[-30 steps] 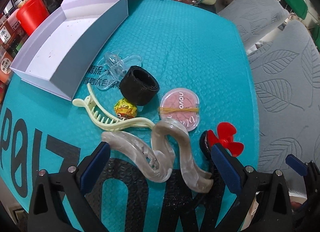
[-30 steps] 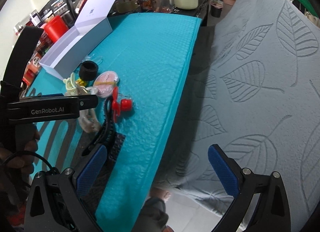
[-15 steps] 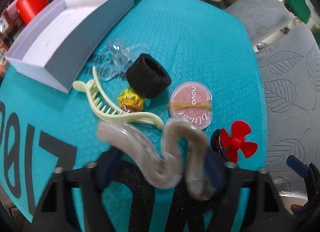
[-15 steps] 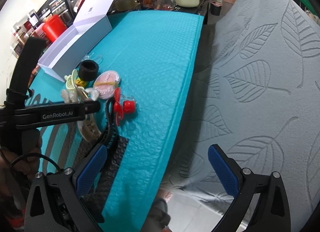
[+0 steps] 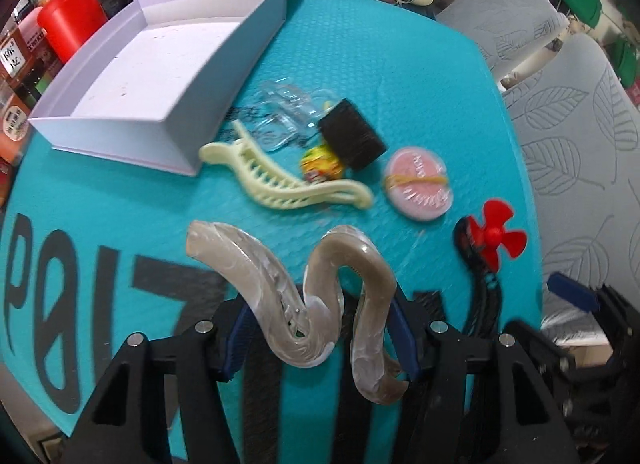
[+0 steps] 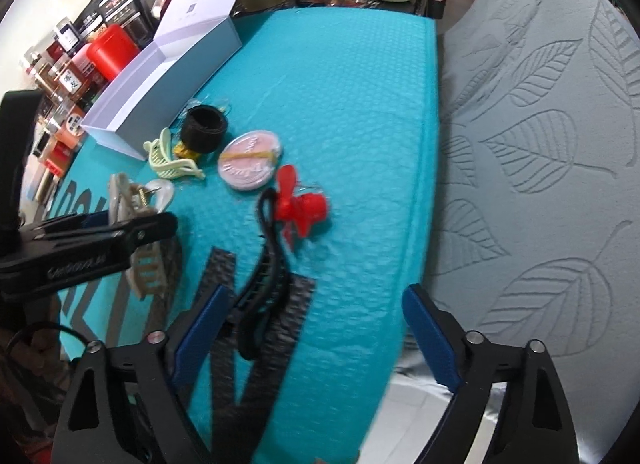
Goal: Organize rigid objects
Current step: 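Lower left tool onto beige wavy clip and close while right tool reaches black claw clip, then close right tool on the black claw clip and lift it, then carry beige wavy clip with left tool while right tool carries black clip into box, then open both tools to drop the clips inside the white box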
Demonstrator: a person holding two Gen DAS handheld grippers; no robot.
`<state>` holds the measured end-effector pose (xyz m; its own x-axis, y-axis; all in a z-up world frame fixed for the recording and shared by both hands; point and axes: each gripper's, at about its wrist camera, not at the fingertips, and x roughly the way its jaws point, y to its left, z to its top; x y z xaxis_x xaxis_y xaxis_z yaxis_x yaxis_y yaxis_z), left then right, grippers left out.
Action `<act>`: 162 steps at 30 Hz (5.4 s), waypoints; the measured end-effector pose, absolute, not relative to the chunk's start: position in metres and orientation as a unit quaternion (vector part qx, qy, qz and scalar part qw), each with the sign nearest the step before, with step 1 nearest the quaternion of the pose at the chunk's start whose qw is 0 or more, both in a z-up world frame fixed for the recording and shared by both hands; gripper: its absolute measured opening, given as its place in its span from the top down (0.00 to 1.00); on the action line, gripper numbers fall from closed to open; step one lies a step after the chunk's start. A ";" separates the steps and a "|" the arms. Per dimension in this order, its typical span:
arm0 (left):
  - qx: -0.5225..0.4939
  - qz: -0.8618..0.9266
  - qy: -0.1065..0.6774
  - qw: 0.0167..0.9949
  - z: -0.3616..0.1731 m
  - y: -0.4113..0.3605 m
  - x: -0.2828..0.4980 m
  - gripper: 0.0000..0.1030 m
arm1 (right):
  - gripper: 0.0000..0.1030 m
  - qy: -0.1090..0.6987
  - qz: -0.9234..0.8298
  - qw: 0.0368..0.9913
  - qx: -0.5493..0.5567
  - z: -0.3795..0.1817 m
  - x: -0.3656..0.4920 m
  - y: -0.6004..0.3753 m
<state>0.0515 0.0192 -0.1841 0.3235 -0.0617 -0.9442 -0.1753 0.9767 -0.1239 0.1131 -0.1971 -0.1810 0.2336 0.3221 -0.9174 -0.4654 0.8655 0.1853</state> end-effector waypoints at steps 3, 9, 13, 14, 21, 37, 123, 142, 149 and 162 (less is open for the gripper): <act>-0.094 0.034 0.580 0.809 -0.181 0.029 0.037 0.43 | 0.24 0.568 0.247 0.782 -0.063 -0.184 0.110 -0.187; -0.090 0.035 0.579 0.810 -0.181 0.045 0.026 0.43 | 0.43 0.580 0.236 0.778 -0.053 -0.194 0.107 -0.170; -0.086 0.034 0.577 0.812 -0.182 0.051 0.027 0.43 | 0.48 0.586 0.201 0.783 -0.058 -0.201 0.104 -0.162; -0.086 0.034 0.575 0.813 -0.182 0.054 0.026 0.43 | 0.55 0.583 0.198 0.785 -0.060 -0.201 0.103 -0.160; -0.083 0.023 0.572 0.816 -0.179 0.071 0.012 0.43 | 0.81 0.576 0.171 0.798 -0.053 -0.202 0.095 -0.145; -0.038 -0.061 0.549 0.833 -0.139 0.082 -0.016 0.43 | 0.81 0.560 0.126 0.819 -0.011 -0.168 0.031 -0.137; -0.023 -0.042 0.516 0.856 -0.115 0.242 0.195 0.43 | 0.81 0.500 0.270 0.822 -0.035 -0.120 0.233 0.087; 0.020 -0.069 0.558 0.827 -0.182 0.240 0.226 0.43 | 0.81 0.531 0.263 0.805 -0.031 -0.184 0.265 0.109; 0.014 -0.060 0.569 0.820 -0.190 0.242 0.233 0.43 | 0.80 0.541 0.266 0.797 -0.014 -0.190 0.276 0.113; -0.003 -0.046 0.590 0.806 -0.194 0.249 0.252 0.41 | 0.70 0.543 0.252 0.801 -0.018 -0.181 0.275 0.109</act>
